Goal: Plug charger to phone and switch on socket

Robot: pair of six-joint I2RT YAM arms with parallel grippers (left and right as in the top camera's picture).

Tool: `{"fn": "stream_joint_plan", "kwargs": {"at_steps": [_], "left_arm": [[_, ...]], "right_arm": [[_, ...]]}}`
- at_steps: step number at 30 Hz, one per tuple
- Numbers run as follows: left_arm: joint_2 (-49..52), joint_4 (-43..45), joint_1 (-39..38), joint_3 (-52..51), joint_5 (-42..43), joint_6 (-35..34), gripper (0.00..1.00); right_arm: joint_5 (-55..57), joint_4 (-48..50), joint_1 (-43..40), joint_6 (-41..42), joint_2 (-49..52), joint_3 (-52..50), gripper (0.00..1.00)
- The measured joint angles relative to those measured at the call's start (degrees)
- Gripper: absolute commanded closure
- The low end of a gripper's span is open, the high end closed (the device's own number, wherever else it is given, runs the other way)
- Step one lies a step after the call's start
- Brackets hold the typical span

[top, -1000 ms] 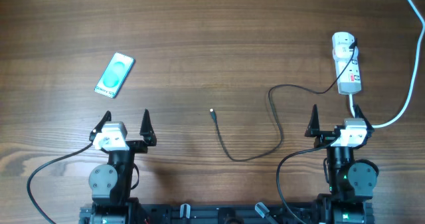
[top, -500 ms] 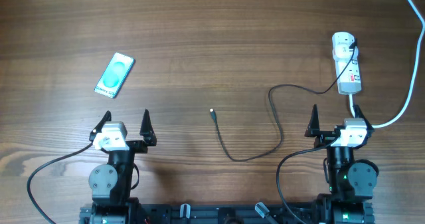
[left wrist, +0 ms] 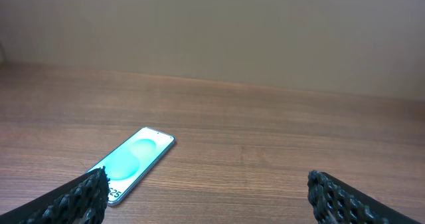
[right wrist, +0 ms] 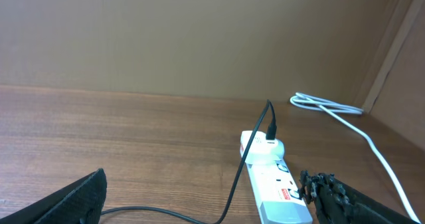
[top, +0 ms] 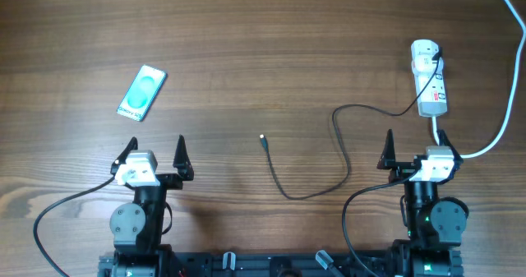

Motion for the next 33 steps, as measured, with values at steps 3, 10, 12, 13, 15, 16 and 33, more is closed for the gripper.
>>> {"fn": "stream_joint_plan", "kwargs": {"at_steps": [3, 10, 12, 13, 15, 16, 33], "left_arm": [[0.00, 0.00, 0.00, 0.00, -0.02, 0.00, 0.00], [0.02, 3.37, 0.00, -0.11, -1.11, 0.00, 0.00], [0.04, 6.08, 0.00, -0.11, -1.31, 0.00, 0.00], [0.04, 6.99, 0.00, -0.11, -1.33, 0.00, 0.00], [0.04, 8.92, 0.00, -0.11, -1.05, -0.02, 0.00], [0.04, 9.27, 0.00, -0.11, -0.74, -0.02, 0.00], [13.55, -27.93, 0.00, 33.94, 7.54, -3.08, 0.00]], "right_arm": [[0.00, 0.00, 0.00, 0.00, 0.00, 0.00, 0.00], [0.00, 0.00, 0.00, 0.00, 0.00, 0.00, 0.01], [0.00, 0.00, 0.00, 0.02, 0.00, 0.00, 0.00], [0.00, -0.02, 0.00, 0.00, 0.00, 0.00, 0.00], [0.00, 0.00, 0.00, 0.00, 0.00, 0.00, 0.00], [0.00, 0.00, 0.00, 0.00, 0.00, 0.00, 0.00], [0.00, -0.13, 0.00, 0.00, 0.00, 0.00, 0.00]]}}
